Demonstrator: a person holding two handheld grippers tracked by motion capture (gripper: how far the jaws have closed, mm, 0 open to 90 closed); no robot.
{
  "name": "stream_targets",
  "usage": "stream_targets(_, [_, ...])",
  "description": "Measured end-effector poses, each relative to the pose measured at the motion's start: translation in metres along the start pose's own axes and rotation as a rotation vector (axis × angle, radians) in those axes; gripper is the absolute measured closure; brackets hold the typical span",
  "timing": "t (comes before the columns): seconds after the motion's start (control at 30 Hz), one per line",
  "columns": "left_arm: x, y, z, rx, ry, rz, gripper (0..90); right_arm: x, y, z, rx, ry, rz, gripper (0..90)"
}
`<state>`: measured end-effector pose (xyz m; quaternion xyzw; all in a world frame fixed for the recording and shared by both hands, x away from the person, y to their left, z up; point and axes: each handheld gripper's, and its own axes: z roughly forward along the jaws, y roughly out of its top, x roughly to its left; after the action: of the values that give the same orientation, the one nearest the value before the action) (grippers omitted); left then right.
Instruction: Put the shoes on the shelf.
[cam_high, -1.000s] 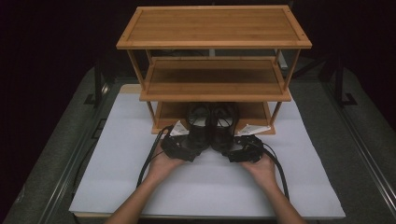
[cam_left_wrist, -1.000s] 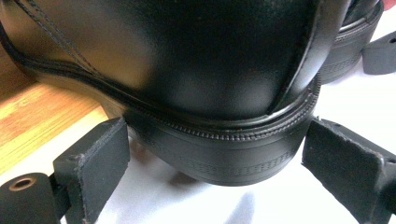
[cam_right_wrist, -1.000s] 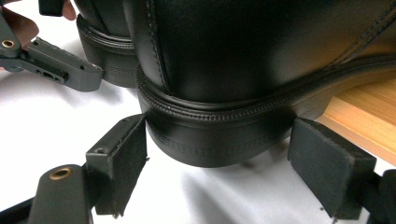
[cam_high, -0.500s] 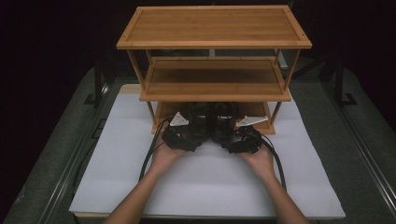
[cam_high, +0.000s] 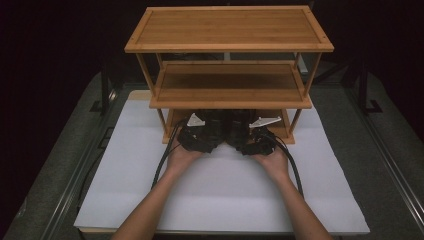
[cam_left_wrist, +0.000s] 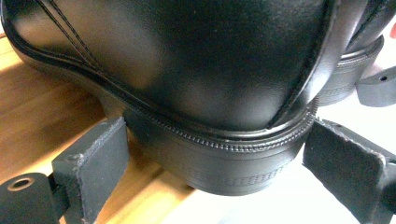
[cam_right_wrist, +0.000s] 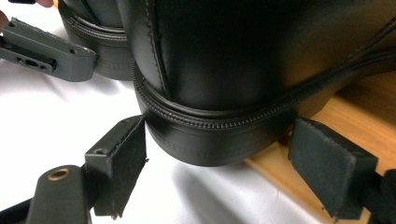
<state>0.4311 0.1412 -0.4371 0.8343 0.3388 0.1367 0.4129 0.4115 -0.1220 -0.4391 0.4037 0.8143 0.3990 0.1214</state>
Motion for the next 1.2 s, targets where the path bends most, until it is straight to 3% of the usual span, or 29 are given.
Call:
stream_targets(0.1, [0.001, 0.003, 0.004, -0.006, 0.007, -0.017, 7.1, -0.003, 0.002, 0.003, 0.007, -0.006, 0.019, 19.2])
stream_targets(0.23, [0.007, 0.007, 0.008, 0.004, 0.005, -0.004, 7.1, -0.007, 0.007, 0.006, 0.006, -0.017, 0.014, 19.1])
stream_targets(0.27, [0.006, 0.007, 0.009, -0.002, 0.024, -0.031, 7.1, -0.008, 0.009, 0.007, 0.008, -0.021, 0.016, 19.1])
stream_targets(0.3, [0.009, 0.008, 0.01, 0.001, 0.023, -0.007, 7.1, -0.009, 0.01, 0.008, 0.008, -0.022, 0.013, 19.1])
stream_targets(0.37, [0.01, 0.009, 0.011, 0.005, 0.021, -0.011, 7.1, -0.011, 0.011, 0.009, 0.01, -0.023, 0.014, 19.1])
stream_targets(0.4, [0.008, 0.008, 0.013, 0.006, 0.019, -0.033, 7.1, -0.011, 0.011, 0.01, 0.009, -0.029, 0.009, 19.1])
stream_targets(0.43, [0.01, 0.008, 0.014, 0.016, 0.025, -0.005, 7.1, -0.011, 0.011, 0.011, 0.013, -0.032, 0.007, 19.1])
stream_targets(0.5, [0.007, 0.005, 0.017, 0.037, 0.031, -0.034, 7.1, -0.011, 0.01, 0.013, 0.027, -0.044, -0.01, 19.0])
stream_targets(0.57, [0.01, 0.004, 0.021, 0.042, 0.029, 0.0, 7.1, -0.012, 0.009, 0.017, 0.044, -0.064, -0.026, 19.0])
stream_targets(0.6, [0.009, 0.003, 0.022, 0.046, 0.029, -0.016, 7.1, -0.012, 0.009, 0.018, 0.047, -0.067, -0.029, 19.0])
stream_targets(0.63, [0.01, 0.003, 0.023, 0.046, 0.025, -0.007, 7.1, -0.012, 0.009, 0.019, 0.05, -0.07, -0.033, 19.0])
stream_targets(0.73, [0.01, 0.001, 0.024, 0.041, 0.015, -0.056, 7.1, -0.014, 0.008, 0.019, 0.05, -0.066, -0.034, 18.9])
stream_targets(0.77, [0.01, 0.001, 0.024, 0.039, 0.015, -0.054, 7.1, -0.014, 0.008, 0.02, 0.049, -0.066, -0.034, 18.9])
stream_targets(0.8, [0.012, 0.001, 0.025, 0.037, 0.017, -0.024, 7.1, -0.014, 0.008, 0.02, 0.05, -0.064, -0.032, 18.9])
stream_targets(1.0, [0.016, 0.002, 0.026, 0.032, 0.018, 0.004, 6.9, -0.016, 0.007, 0.022, 0.042, -0.063, -0.017, 18.8])
stream_targets(1.03, [0.012, 0.0, 0.026, 0.03, 0.014, -0.063, 6.7, -0.016, 0.007, 0.022, 0.04, -0.061, -0.016, 18.7])
stream_targets(1.1, [0.012, 0.0, 0.026, 0.032, -0.002, -0.07, 6.6, -0.017, 0.007, 0.021, 0.04, -0.054, -0.009, 18.7])
stream_targets(1.13, [0.017, 0.001, 0.025, 0.035, 0.01, 0.0, 6.7, -0.017, 0.006, 0.021, 0.041, -0.053, -0.008, 19.0])
stream_targets(1.2, [0.015, 0.0, 0.021, 0.024, 0.006, -0.047, 7.3, -0.019, 0.005, 0.018, 0.029, -0.048, 0.001, 21.0])
